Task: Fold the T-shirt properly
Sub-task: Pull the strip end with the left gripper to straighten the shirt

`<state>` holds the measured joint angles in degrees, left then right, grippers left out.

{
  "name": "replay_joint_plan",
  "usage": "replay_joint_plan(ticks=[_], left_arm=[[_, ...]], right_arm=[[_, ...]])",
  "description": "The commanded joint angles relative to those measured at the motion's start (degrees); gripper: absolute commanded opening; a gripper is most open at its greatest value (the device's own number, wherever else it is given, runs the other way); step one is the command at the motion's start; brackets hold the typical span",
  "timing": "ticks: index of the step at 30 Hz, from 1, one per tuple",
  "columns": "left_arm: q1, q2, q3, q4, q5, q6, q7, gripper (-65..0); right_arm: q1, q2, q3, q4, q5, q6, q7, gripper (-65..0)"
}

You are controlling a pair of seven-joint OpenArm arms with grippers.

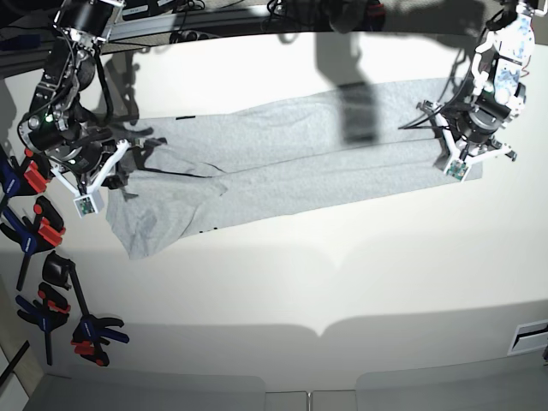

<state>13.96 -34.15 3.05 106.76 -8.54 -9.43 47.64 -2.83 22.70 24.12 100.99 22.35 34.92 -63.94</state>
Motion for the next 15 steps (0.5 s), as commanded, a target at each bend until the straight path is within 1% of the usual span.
replay_joint_plan(ticks=[1, 3, 5, 6, 7, 9, 12, 15], left_arm=[[-0.44, -0.96, -0.42, 0.83, 0.57, 0.46, -0.98, -65.0], [-0.44, -0.96, -0.42, 0.83, 0.55, 0.46, -0.94, -64.3], [-0.26, -0.98, -0.42, 0.83, 0.31, 0.46, -0.94, -51.7], [-0.09, -0.98, -0.42, 0.83, -0.26, 0.44, -0.96, -47.0], [0.22, -1.01, -0.42, 0.81, -1.25, 0.39, -0.96, -44.1], [0.70, -0.98, -0.42, 0.57, -3.50, -0.37, -0.96, -42.8], [0.98, -0.98, -0.42, -1.36, -6.80, -2.80, -1.05, -42.8], [0.96, -1.01, -0.42, -4.57, -6.91, -3.50, -2.58, -42.8]], right_arm=[[0.90, 1.05, 0.31, 0.87, 0.15, -0.68, 1.31, -65.0], [0.90, 1.07, 0.31, 0.87, 0.15, -0.68, 1.31, -65.0], [0.90, 1.07, 0.31, 0.87, 0.15, -0.68, 1.33, -65.0], [0.90, 1.07, 0.31, 0.87, 0.15, -0.68, 1.33, -65.0], [0.90, 1.07, 0.31, 0.87, 0.15, -0.68, 1.33, -65.0], [0.92, 1.07, 0.31, 0.87, 0.17, -0.68, 1.36, -65.0], [0.90, 1.07, 0.31, 0.87, 0.17, -0.68, 1.36, -65.0], [0.90, 1.07, 0.31, 0.87, 0.17, -0.68, 1.36, -65.0]])
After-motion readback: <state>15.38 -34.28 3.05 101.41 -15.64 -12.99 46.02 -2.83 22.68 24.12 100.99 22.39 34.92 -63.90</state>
